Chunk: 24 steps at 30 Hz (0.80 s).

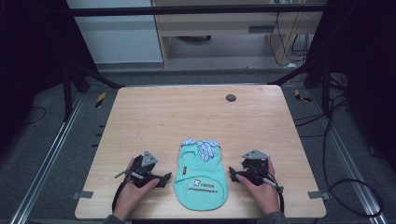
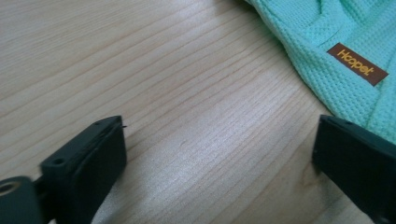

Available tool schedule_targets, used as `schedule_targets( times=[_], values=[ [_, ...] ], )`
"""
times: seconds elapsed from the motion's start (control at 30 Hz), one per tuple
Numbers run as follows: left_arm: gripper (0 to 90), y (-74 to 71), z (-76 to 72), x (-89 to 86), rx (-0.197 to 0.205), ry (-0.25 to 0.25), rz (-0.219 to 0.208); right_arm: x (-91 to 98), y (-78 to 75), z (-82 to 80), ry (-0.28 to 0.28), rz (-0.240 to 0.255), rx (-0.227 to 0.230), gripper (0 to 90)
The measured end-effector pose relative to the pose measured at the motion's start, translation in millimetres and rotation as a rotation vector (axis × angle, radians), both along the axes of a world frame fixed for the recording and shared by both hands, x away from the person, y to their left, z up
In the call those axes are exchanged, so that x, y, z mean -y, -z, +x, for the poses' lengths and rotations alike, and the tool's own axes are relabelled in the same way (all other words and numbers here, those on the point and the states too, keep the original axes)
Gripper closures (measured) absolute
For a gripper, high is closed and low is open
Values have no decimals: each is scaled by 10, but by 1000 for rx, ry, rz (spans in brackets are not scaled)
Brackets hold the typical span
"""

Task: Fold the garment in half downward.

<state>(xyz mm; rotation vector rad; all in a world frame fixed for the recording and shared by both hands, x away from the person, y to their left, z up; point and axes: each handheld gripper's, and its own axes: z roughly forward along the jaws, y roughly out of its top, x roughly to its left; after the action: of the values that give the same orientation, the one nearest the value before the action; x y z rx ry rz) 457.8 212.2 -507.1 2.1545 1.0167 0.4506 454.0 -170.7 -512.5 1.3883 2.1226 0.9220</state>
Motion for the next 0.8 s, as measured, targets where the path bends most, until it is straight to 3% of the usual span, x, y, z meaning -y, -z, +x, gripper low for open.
schedule_targets(
  times=[0.07,0.2,0.27,0.37,0.43,0.47,0.5,0.53,0.57,0.7,0.8],
  values=[
    [85,-30,-14,-3,2,-2,-30,8,-23,-17,6,9,-6,145],
    [130,-78,-8,1,12,5,-30,5,-66,-26,-15,40,-24,243],
    [135,-151,56,0,20,22,-16,-71,-150,0,-84,15,-28,310],
    [152,-189,123,-4,16,28,-17,-103,-208,34,-106,-3,-16,330],
    [164,-247,283,3,-12,35,-13,-160,-277,162,-135,-16,-20,350],
    [174,-247,283,3,-12,35,-13,-160,-277,162,-135,-16,-20,350],
    [183,-298,397,22,-36,47,-24,-204,-306,264,-151,-41,-31,375],
    [190,-298,397,22,-36,47,-24,-204,-306,264,-151,-41,-31,375],
    [198,-358,510,71,-49,55,-10,-244,-336,350,-160,-57,-46,417],
    [236,-438,618,154,-53,65,18,-320,-400,491,-183,-71,-72,463],
    [291,-529,703,263,-54,71,38,-365,-463,586,-184,-48,-92,525]
  ],
)
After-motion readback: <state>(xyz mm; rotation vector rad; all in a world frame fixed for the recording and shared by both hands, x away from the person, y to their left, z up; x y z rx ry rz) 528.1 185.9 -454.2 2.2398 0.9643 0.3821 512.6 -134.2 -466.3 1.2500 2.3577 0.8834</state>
